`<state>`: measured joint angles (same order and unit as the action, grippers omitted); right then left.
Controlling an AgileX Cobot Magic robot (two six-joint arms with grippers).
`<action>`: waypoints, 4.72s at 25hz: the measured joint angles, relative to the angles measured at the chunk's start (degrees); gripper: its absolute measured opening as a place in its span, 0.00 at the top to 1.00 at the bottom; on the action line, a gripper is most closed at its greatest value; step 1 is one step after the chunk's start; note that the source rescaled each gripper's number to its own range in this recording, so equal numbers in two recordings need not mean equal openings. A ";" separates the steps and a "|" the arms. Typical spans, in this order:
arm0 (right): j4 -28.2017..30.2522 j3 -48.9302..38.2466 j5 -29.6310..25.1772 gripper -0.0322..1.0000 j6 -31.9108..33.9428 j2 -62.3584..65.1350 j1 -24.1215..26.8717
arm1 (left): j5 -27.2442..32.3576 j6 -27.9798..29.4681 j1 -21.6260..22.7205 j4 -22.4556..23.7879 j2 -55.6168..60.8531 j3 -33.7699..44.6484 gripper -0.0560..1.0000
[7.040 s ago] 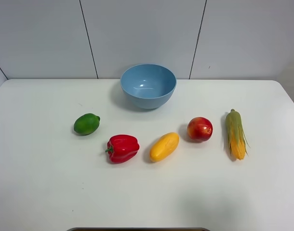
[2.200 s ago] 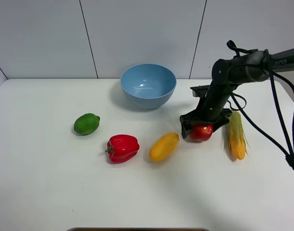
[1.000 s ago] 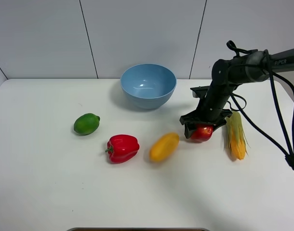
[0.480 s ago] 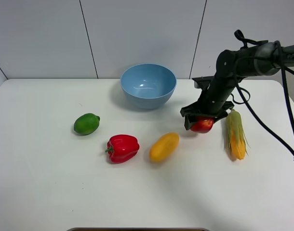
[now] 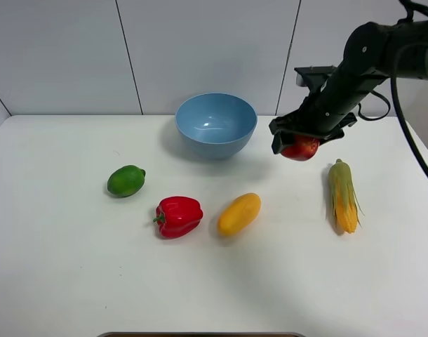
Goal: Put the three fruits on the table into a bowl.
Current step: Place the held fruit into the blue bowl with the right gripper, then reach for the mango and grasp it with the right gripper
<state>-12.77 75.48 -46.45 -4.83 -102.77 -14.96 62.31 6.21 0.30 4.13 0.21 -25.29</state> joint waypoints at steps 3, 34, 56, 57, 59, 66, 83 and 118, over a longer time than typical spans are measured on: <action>-2.85 3.65 -1.09 0.63 -1.08 0.18 0.00 | 0.00 0.00 0.00 0.00 0.00 0.00 0.00; -13.26 31.58 9.33 0.63 -13.05 -24.45 -6.23 | 0.00 0.00 0.00 0.00 0.00 0.00 0.00; -10.68 31.76 10.28 0.39 -13.05 -26.24 -7.25 | 0.00 0.00 0.00 0.00 0.00 0.00 0.00; -10.55 31.76 10.04 0.32 -13.05 -26.24 -7.25 | 0.00 0.00 0.00 0.00 0.00 0.00 0.00; -10.48 31.76 9.21 0.24 -13.05 -26.24 -7.25 | 0.00 0.00 0.00 0.00 0.00 0.00 0.00; -10.48 31.76 7.50 0.21 -13.05 -25.67 -7.25 | 0.00 0.00 0.00 0.00 0.00 0.00 0.00; -4.21 31.88 -14.56 0.21 -12.89 -9.51 -8.93 | 0.00 0.00 0.00 0.00 0.00 0.00 0.00; 13.62 3.11 -15.66 0.21 -29.98 -6.65 -24.92 | 0.00 0.05 0.00 0.00 0.00 0.00 0.00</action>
<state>0.85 78.58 -62.11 -34.81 -109.42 -39.88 62.31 6.26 0.30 4.13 0.21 -25.29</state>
